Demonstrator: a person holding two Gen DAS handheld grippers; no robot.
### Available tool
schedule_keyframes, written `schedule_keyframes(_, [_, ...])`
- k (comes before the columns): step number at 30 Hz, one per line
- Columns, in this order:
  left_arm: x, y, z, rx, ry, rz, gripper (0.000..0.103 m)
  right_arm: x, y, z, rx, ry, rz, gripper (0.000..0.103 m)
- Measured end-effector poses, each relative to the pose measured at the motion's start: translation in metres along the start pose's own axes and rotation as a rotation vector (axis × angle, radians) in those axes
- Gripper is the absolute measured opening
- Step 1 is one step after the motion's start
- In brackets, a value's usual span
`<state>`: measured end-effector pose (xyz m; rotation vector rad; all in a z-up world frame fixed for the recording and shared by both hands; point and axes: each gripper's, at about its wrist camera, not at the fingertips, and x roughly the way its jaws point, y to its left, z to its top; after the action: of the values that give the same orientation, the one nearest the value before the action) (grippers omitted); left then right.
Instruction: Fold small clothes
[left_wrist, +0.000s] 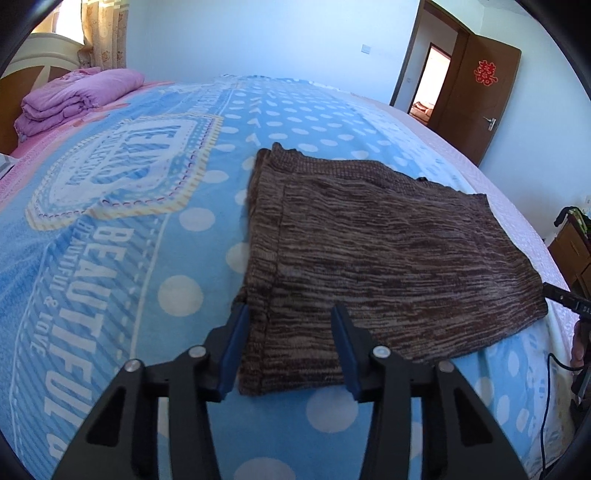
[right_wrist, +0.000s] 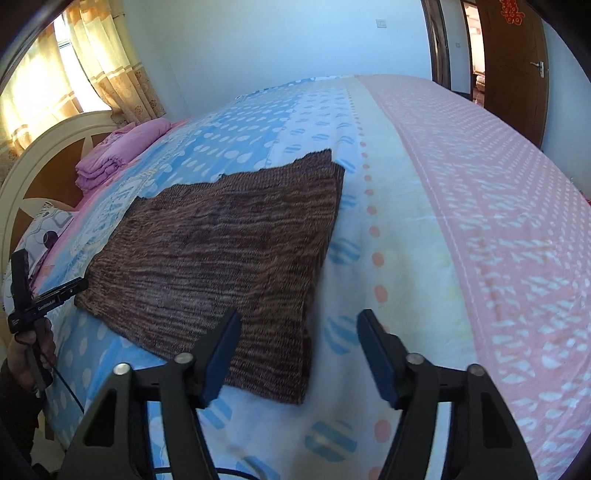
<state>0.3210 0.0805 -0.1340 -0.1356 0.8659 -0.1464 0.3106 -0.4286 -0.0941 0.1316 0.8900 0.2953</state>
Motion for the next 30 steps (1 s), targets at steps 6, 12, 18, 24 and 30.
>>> schedule_keyframes(6, [0.003,0.002,-0.004,0.002,0.006,0.006,0.047,0.007,0.008,-0.013,-0.024,0.033,0.015,0.041])
schedule_keyframes(12, [0.002,0.014,-0.007,-0.044,0.001,0.030,0.047,0.009,0.010,-0.021,-0.020,0.039,0.015,0.041])
schedule_keyframes(18, [0.001,0.014,-0.008,-0.043,-0.009,0.030,0.035,0.009,0.015,-0.024,-0.043,0.030,0.004,0.036])
schedule_keyframes(24, [-0.004,0.013,-0.011,-0.049,-0.029,0.043,0.033,0.009,0.016,-0.026,-0.045,0.028,0.002,0.035])
schedule_keyframes(30, [-0.004,0.011,-0.013,-0.043,-0.036,0.040,0.027,0.009,0.016,-0.027,-0.048,0.025,0.000,0.034])
